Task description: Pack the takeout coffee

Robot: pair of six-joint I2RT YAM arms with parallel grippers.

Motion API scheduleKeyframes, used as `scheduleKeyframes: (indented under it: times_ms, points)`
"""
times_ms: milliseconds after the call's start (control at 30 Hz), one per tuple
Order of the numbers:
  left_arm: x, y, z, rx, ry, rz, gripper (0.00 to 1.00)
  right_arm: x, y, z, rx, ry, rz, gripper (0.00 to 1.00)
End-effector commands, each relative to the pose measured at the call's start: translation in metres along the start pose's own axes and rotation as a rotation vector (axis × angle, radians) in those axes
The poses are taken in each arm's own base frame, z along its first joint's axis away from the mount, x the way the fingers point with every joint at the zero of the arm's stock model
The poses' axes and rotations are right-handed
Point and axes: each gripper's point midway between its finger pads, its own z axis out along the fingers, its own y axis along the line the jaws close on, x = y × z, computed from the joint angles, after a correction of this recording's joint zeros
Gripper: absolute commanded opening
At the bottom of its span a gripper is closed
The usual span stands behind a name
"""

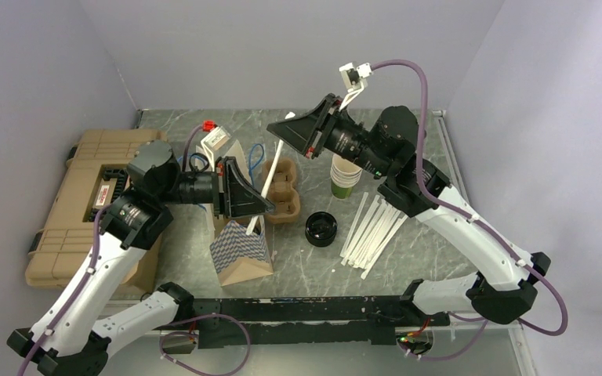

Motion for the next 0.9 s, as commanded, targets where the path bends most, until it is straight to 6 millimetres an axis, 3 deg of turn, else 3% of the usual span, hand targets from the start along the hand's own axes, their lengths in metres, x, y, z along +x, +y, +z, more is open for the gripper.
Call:
scheduleKeyframes:
  times_ms: [0, 100, 167, 233, 300, 367, 533, 733, 867]
  points:
    - [0.006, -0.004, -0.004, 0.018, 0.02, 0.062, 0.0, -0.014, 0.02, -0.005, -0.062, -0.035, -0.009, 0.0]
    - [0.006, 0.002, -0.004, -0.024, 0.015, 0.061, 0.01, -0.012, 0.018, -0.006, -0.052, -0.032, -0.012, 0.0]
    - [0.005, 0.01, -0.006, -0.079, 0.005, 0.063, 0.16, -0.012, 0.016, -0.007, -0.04, -0.038, -0.02, 0.0]
    - [0.003, 0.017, -0.009, -0.148, -0.008, 0.065, 0.21, -0.011, 0.011, -0.006, -0.02, -0.037, -0.037, 0.0]
    - [-0.002, 0.023, -0.016, -0.23, -0.032, 0.08, 0.34, -0.011, 0.009, -0.005, -0.004, -0.036, -0.057, 0.0]
    - [-0.011, 0.027, -0.027, -0.327, -0.079, 0.114, 0.41, -0.011, 0.007, -0.001, 0.002, -0.03, -0.082, 0.0]
    - [-0.034, 0.027, -0.074, -0.599, -0.232, 0.203, 0.75, -0.012, 0.011, 0.016, 0.023, -0.028, -0.182, 0.0]
    - [-0.038, 0.033, -0.124, -0.846, -0.333, 0.22, 0.81, -0.012, 0.029, 0.048, 0.031, -0.082, -0.322, 0.0]
    - [-0.03, 0.034, -0.137, -0.889, -0.366, 0.208, 0.8, 0.002, 0.023, 0.078, 0.099, -0.116, -0.451, 0.0]
